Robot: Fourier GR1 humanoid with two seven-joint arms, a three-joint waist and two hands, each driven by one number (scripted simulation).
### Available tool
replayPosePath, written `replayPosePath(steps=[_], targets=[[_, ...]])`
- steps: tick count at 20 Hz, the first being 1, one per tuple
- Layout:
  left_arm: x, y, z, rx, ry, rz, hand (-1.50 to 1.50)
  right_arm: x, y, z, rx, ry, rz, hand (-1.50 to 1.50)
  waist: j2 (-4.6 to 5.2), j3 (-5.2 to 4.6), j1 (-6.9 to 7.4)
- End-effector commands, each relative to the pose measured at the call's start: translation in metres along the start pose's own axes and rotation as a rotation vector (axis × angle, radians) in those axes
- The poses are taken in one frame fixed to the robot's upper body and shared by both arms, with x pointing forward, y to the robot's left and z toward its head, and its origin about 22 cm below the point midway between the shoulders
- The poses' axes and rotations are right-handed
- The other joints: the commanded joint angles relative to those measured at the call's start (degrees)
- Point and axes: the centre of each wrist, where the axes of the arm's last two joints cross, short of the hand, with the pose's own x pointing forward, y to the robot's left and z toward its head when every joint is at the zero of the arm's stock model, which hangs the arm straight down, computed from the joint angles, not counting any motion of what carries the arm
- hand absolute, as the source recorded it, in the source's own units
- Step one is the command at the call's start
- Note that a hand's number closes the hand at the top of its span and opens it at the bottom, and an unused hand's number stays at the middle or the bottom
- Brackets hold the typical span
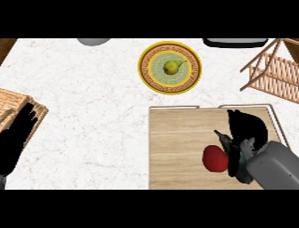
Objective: Pick the eggplant from the tray and place it in the tiered shelf
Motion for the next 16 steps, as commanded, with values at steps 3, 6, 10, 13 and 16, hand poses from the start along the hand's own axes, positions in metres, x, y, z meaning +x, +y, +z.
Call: replayPosePath(steps=[3,6,10,13,16], targets=[[-0.004,-0.007,0.001,0.009,0.01,0.002,0.0,0.008,0.003,-0.003,0.014,0.15,0.074,-1.5,0.15,0.09,0.16],[0.011,-0.005,-0.002,0.012,-0.011,-0.013,0.0,0.001,0.017,-0.004,0.011,0.133,0.077,-1.5,0.1,0.11,0.03],[0.007,-0.003,0.007,-0.006,-0.007,-0.006,0.0,-0.002,0.049,-0.011,0.021,0.145,0.075,-1.5,0.09,0.13,0.17],[0.002,0.003,-0.005,0.003,-0.007,0.006,0.0,0.001,0.016,-0.024,0.038,0.152,0.059,-1.5,0.22,0.1,0.11],[0.011,0.003,-0.003,0.002,-0.004,0.011,0.0,-0.001,0.037,-0.016,0.068,0.156,0.055,-1.5,0.11,0.11,0.01]])
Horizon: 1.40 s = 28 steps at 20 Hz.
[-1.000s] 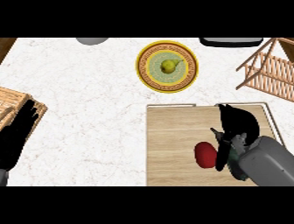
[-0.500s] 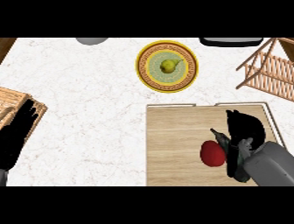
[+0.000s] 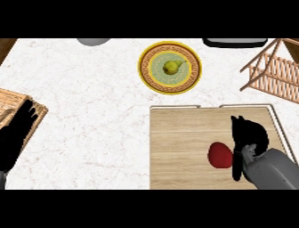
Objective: Pick the eggplant from the tray and place it in the tiered shelf
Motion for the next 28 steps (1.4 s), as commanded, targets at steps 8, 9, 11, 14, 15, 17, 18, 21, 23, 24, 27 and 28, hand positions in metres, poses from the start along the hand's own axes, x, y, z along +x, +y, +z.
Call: replayPosePath(steps=[8,9,11,14,15,17,18,21,23,24,27,28], targets=[[0.0,0.001,0.012,-0.009,-0.011,0.006,0.0,-0.016,0.009,-0.01,0.033,0.07,0.07,1.5,0.14,0.15,0.21],[-0.015,0.005,0.013,-0.003,-0.004,-0.002,0.0,-0.002,0.025,-0.011,0.012,0.078,0.074,1.5,0.22,0.14,0.27],[0.0,-0.007,0.004,0.003,-0.006,0.011,0.0,0.013,0.01,-0.002,-0.006,0.062,0.053,1.5,0.18,0.14,0.1],[0.001,0.017,-0.004,0.017,-0.004,-0.008,0.0,-0.001,0.0,-0.01,-0.062,0.05,0.091,1.5,0.24,0.13,0.06],[0.001,0.023,0.007,0.015,-0.013,-0.003,0.0,0.019,0.015,0.014,-0.099,0.044,0.079,1.5,0.11,0.13,0.1],[0.006,-0.008,-0.006,0.0,0.014,-0.014,0.0,0.007,-0.003,0.0,-0.144,0.026,0.076,1.5,0.2,0.15,-0.02],[-0.002,-0.006,0.0,0.01,0.023,-0.005,0.0,0.009,-0.008,0.021,-0.16,0.016,0.057,1.5,0.13,0.13,-0.13],[-0.004,0.007,0.002,0.028,0.0,0.003,0.0,-0.047,-0.022,0.015,-0.337,-0.265,-0.089,1.5,-0.08,0.23,-1.15],[-0.012,0.004,0.008,0.031,0.011,0.002,0.0,-0.06,-0.04,0.02,-0.454,-0.43,-0.21,1.5,-0.28,0.43,-1.77],[-0.013,0.008,0.008,0.046,0.032,0.011,0.0,-0.071,-0.049,0.02,-0.503,-0.5,-0.258,1.5,-0.26,0.6,-2.36],[-0.009,0.006,0.007,0.034,0.015,0.011,0.0,-0.123,-0.057,0.011,-0.584,-0.559,-0.316,1.5,0.01,0.41,-2.12],[-0.009,0.015,0.017,0.047,0.017,0.005,0.0,-0.143,-0.053,0.013,-0.582,-0.574,-0.328,1.5,-0.33,0.4,-2.0]])
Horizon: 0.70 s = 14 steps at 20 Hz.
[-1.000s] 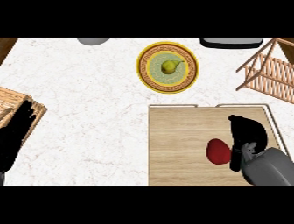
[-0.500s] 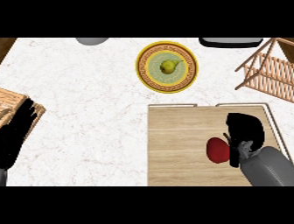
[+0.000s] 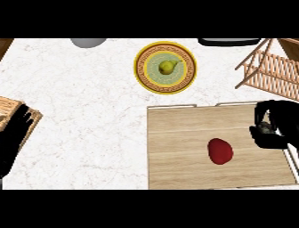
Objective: Pick the eggplant from the tray and place it in the tiered shelf
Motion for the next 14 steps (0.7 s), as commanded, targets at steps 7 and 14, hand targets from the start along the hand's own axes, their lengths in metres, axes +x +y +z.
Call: replayPosePath(steps=[7,14], targets=[[-0.011,0.005,0.003,0.013,0.003,0.004,0.0,-0.108,-0.078,0.052,-0.217,-0.142,-0.343,1.5,-0.01,-0.19,-0.96],[0.0,-0.001,0.008,0.017,-0.012,-0.002,0.0,-0.142,-0.138,0.102,-0.286,-0.146,-0.573,1.5,-0.13,-0.25,-0.44]])
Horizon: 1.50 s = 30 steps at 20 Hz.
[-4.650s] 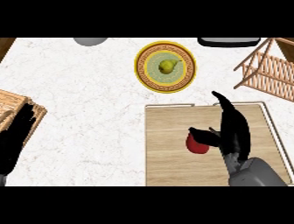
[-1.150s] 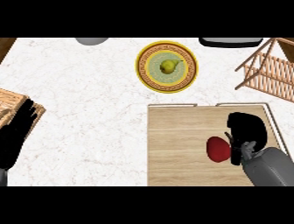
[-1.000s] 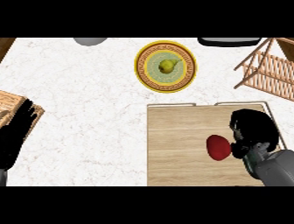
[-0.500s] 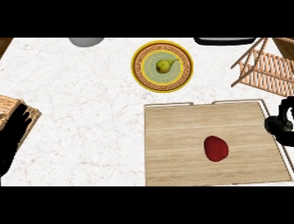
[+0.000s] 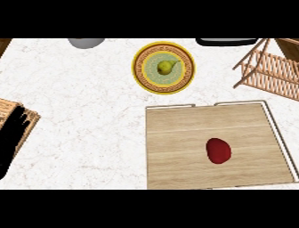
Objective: Pick the eggplant from the tray and place it in the tiered shelf
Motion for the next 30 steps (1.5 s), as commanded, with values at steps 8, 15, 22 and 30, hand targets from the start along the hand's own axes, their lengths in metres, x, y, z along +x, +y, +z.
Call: replayPosePath(steps=[8,15,22,30], targets=[[-0.005,-0.012,-0.011,-0.027,0.011,-0.007,0.0,0.031,-0.109,0.038,-0.171,-0.05,-0.152,1.5,0.46,-0.07,1.54],[0.008,-0.016,-0.013,-0.043,-0.01,-0.008,0.0,0.049,-0.167,0.043,-0.344,0.038,0.034,1.5,0.62,0.0,2.34],[0.014,0.001,-0.012,-0.055,-0.008,-0.015,0.0,0.063,-0.176,0.004,-0.362,0.096,0.098,1.5,0.73,-0.03,3.37],[0.009,-0.019,-0.005,-0.063,-0.008,0.002,0.0,0.051,-0.181,-0.025,-0.393,0.134,0.146,1.5,0.76,-0.02,3.56]])
